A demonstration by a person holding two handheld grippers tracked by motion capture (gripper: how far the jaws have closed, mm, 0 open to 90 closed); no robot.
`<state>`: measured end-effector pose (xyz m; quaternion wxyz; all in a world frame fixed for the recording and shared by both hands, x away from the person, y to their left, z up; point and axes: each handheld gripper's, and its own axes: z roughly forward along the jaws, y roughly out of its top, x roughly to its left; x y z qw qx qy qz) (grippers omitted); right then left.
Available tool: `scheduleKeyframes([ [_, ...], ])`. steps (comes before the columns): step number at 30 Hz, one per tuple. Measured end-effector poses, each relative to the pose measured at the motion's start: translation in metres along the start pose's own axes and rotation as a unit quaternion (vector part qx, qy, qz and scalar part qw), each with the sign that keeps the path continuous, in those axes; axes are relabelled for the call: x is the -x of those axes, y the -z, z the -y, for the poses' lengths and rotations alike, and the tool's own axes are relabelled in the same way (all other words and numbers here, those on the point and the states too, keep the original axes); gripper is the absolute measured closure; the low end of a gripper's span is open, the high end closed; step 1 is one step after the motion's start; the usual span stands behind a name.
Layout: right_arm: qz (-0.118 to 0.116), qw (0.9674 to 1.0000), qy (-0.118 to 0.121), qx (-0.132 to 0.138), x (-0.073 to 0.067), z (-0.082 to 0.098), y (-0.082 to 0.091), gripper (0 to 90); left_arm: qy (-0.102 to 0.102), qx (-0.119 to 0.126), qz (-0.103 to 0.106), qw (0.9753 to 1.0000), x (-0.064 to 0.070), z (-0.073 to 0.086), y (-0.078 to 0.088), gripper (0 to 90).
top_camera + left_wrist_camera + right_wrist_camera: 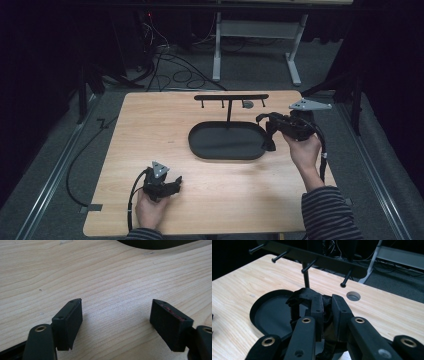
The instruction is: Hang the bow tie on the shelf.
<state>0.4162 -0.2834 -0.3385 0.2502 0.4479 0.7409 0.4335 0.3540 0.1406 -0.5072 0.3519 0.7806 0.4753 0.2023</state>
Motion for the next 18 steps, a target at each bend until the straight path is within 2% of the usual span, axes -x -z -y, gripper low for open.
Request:
scheduleKeyframes([
  [7, 0.013, 0.9998, -0.012, 0.006, 0.008, -0.004, -0.003, 82.1, 0.000, 0.000, 0.000, 1.0000, 0.000, 0.000, 0.000, 26.6],
  [15, 0.029, 0.9994, -0.020, -0.002, 0.014, -0.011, -0.016, 82.0, 0.000, 0.000, 0.000, 1.0000, 0.000, 0.000, 0.000, 26.4],
  [18, 0.037, 0.9990, -0.023, -0.008, 0.016, -0.015, -0.025, 82.0, 0.000, 0.000, 0.000, 1.0000, 0.000, 0.000, 0.000, 26.3],
])
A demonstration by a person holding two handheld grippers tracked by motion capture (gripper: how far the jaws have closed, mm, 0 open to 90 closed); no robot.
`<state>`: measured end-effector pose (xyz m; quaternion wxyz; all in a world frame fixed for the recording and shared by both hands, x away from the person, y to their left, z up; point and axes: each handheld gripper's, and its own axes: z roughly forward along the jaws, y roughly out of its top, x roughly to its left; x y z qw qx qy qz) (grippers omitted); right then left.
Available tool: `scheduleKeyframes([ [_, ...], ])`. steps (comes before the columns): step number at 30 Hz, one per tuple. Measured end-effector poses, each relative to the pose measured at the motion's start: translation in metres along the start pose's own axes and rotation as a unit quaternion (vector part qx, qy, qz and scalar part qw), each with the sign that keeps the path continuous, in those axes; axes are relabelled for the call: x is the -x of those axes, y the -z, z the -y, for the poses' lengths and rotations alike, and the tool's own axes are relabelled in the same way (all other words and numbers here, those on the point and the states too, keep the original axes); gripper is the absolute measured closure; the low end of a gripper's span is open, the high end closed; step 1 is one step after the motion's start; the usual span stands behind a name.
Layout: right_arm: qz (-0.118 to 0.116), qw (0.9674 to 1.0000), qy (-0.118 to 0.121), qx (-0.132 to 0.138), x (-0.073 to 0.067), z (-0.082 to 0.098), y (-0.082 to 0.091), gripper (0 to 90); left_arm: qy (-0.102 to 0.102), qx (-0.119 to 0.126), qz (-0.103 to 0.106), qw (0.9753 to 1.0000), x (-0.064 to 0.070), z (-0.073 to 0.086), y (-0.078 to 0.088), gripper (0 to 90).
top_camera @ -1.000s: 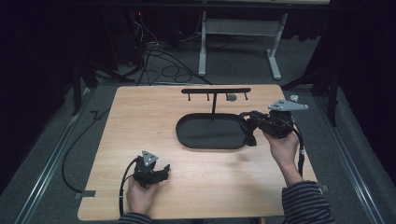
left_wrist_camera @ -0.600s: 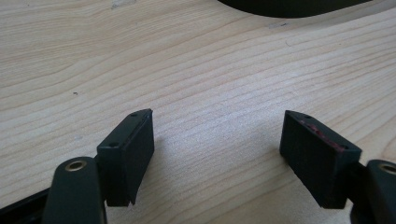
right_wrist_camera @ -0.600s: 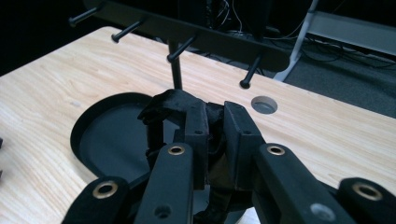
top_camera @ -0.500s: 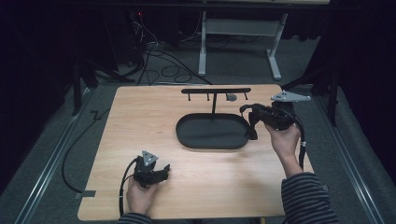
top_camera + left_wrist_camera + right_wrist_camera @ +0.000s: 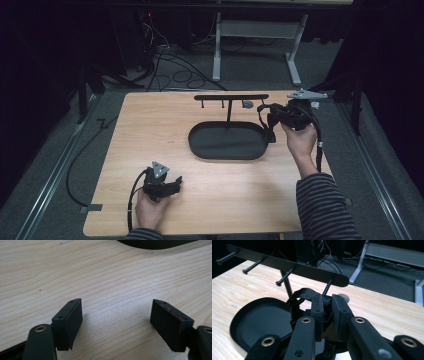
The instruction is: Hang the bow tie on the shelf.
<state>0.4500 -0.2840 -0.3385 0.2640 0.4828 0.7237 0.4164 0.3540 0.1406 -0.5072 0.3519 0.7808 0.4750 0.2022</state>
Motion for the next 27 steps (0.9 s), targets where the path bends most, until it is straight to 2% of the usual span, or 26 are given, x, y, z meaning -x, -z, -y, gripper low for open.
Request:
scheduleKeyframes([
  [13, 0.025, 0.9994, -0.022, -0.010, 0.010, -0.007, -0.020, 81.8, 0.000, 0.000, 0.000, 1.0000, 0.000, 0.000, 0.000, 26.2],
  [21, 0.024, 0.9989, -0.039, -0.011, 0.012, -0.005, -0.028, 81.0, -0.001, 0.000, 0.000, 1.0000, 0.000, 0.000, 0.000, 26.1],
  [27, 0.027, 0.9984, -0.048, -0.014, 0.012, -0.003, -0.033, 76.7, -0.001, 0.000, 0.001, 1.0000, 0.000, 0.000, 0.000, 26.1],
])
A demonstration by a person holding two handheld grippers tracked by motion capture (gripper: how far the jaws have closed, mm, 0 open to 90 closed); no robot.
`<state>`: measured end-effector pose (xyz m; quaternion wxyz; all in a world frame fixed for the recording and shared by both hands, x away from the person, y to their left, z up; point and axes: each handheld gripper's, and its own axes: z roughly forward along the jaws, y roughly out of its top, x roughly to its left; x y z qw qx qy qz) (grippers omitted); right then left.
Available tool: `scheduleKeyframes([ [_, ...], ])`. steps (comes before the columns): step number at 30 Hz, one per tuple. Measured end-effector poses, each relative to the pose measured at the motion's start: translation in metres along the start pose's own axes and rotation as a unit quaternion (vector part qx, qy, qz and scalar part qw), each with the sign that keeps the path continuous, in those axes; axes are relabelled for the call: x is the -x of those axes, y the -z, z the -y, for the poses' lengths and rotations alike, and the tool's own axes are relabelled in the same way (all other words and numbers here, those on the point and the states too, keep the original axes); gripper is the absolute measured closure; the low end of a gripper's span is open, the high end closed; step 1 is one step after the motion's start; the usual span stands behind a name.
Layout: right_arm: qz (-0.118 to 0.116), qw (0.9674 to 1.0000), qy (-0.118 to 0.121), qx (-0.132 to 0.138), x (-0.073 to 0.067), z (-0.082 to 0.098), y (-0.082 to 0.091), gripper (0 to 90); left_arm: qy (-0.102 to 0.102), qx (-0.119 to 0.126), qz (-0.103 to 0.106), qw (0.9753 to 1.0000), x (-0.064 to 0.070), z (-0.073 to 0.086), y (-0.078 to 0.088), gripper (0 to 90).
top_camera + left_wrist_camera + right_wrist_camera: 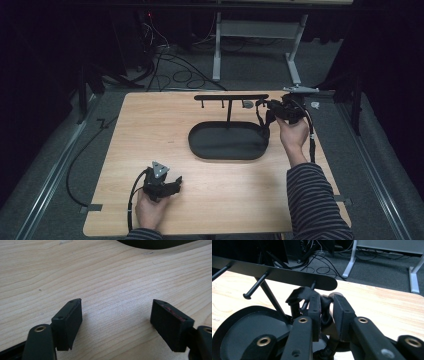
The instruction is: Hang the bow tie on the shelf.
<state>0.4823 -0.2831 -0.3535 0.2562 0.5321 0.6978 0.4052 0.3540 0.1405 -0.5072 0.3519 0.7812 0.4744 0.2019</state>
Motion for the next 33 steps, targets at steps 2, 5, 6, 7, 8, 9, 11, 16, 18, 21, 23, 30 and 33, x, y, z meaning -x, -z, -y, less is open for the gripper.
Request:
scheduleKeyframes([
  [2, -0.001, 1.0000, -0.002, 0.000, 0.000, 0.000, 0.001, 74.2, 0.000, 0.000, 0.000, 1.0000, 0.000, 0.000, 0.000, 26.0],
  [5, -0.001, 1.0000, 0.001, 0.000, 0.000, 0.000, 0.003, 72.6, 0.000, 0.000, 0.000, 1.0000, 0.000, 0.000, 0.000, 26.0],
  [6, -0.001, 1.0000, 0.003, 0.001, -0.001, 0.000, 0.005, 71.5, 0.000, 0.000, 0.000, 1.0000, 0.000, 0.000, 0.000, 26.0],
  [7, -0.001, 1.0000, 0.003, 0.001, -0.001, 0.000, 0.005, 71.5, 0.000, 0.000, 0.000, 1.0000, 0.000, 0.000, 0.000, 26.0],
  [8, -0.002, 1.0000, 0.004, 0.002, -0.001, 0.000, 0.006, 71.1, 0.000, 0.000, 0.000, 1.0000, 0.000, 0.000, 0.000, 26.0],
  [9, -0.002, 1.0000, 0.008, 0.004, -0.002, 0.001, 0.007, 70.4, 0.000, 0.000, 0.000, 1.0000, 0.000, 0.000, 0.000, 26.0],
  [11, -0.007, 0.9999, 0.009, 0.006, -0.003, 0.002, 0.010, 68.1, 0.000, 0.000, 0.000, 1.0000, 0.000, 0.000, 0.000, 25.9],
  [16, -0.022, 0.9997, 0.008, 0.010, -0.003, 0.004, 0.015, 63.2, 0.000, 0.000, 0.000, 1.0000, 0.000, 0.000, 0.000, 25.9],
  [18, -0.026, 0.9996, 0.008, 0.010, -0.003, 0.005, 0.019, 61.4, -0.001, 0.000, 0.000, 1.0000, 0.000, 0.000, 0.000, 25.9],
  [21, -0.033, 0.9993, 0.008, 0.013, -0.003, 0.007, 0.028, 58.8, -0.001, 0.000, 0.000, 1.0000, 0.000, 0.000, 0.000, 25.8],
  [23, -0.034, 0.9993, 0.009, 0.015, -0.003, 0.008, 0.030, 58.6, 0.000, 0.000, 0.000, 1.0000, 0.000, 0.000, 0.000, 25.9],
  [30, -0.036, 0.9991, 0.010, 0.017, 0.000, 0.016, 0.041, 57.4, -0.001, 0.000, 0.000, 1.0000, 0.000, 0.000, 0.000, 25.7],
  [33, -0.040, 0.9990, 0.009, 0.020, 0.002, 0.017, 0.045, 56.3, -0.001, 0.000, 0.000, 1.0000, 0.000, 0.000, 0.000, 25.7],
])
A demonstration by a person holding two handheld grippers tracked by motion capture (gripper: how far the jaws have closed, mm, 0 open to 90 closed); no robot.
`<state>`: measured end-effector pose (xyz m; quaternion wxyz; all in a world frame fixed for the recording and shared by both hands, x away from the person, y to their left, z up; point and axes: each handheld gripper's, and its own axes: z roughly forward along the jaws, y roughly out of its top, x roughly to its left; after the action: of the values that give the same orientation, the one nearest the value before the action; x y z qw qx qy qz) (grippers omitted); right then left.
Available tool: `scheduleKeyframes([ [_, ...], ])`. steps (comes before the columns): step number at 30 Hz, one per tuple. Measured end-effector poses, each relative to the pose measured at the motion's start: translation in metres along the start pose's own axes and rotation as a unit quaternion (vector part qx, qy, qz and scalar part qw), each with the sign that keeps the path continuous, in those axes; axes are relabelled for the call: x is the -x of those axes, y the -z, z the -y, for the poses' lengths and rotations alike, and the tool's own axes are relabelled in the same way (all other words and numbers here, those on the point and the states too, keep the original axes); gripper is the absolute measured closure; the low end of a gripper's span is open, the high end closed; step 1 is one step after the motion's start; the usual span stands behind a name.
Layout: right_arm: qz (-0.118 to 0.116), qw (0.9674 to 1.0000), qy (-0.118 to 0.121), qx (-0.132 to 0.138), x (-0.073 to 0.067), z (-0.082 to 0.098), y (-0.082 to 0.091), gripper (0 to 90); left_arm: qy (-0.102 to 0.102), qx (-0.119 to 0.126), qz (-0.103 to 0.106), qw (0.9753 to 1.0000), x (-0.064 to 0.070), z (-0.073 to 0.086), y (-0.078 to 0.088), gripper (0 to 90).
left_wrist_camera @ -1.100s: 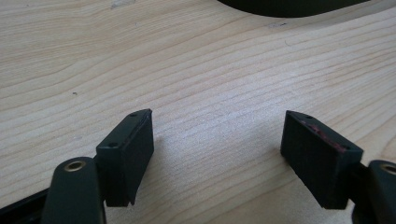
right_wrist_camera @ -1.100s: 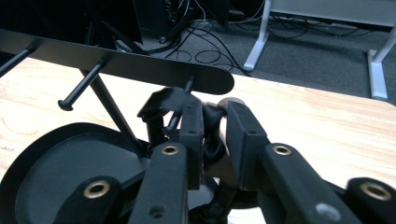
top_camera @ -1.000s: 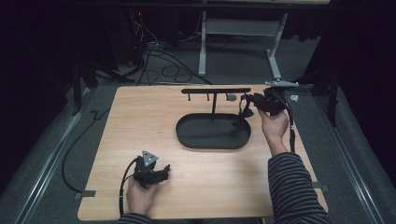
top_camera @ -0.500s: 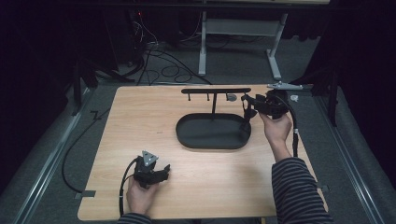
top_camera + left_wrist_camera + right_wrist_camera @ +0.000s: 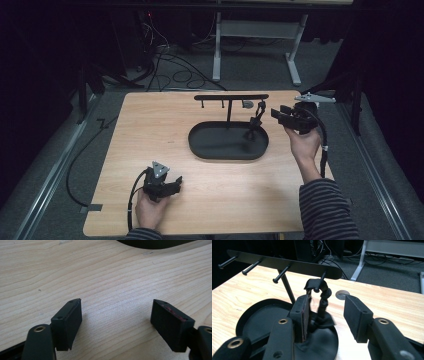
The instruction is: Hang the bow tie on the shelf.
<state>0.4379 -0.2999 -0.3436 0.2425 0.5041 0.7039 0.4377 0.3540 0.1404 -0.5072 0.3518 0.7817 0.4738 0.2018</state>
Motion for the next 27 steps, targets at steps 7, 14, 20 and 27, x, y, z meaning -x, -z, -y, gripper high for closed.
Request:
scheduleKeyframes([
  [7, -0.014, 0.9999, 0.000, 0.005, 0.001, 0.006, 0.013, 54.0, 0.000, 0.000, 0.000, 1.0000, 0.000, 0.000, 0.000, 25.8],
  [14, -0.023, 0.9996, -0.004, 0.014, 0.005, 0.011, 0.023, 50.0, 0.000, 0.000, 0.000, 1.0000, 0.000, 0.000, 0.000, 25.9],
  [20, -0.023, 0.9997, 0.000, 0.012, 0.006, 0.017, 0.029, 48.7, 0.000, 0.000, 0.000, 1.0000, 0.000, 0.000, 0.000, 25.9],
  [27, -0.024, 0.9996, -0.002, 0.017, 0.007, 0.028, 0.039, 47.9, 0.000, -0.001, -0.002, 1.0000, 0.000, 0.000, 0.000, 25.9],
])
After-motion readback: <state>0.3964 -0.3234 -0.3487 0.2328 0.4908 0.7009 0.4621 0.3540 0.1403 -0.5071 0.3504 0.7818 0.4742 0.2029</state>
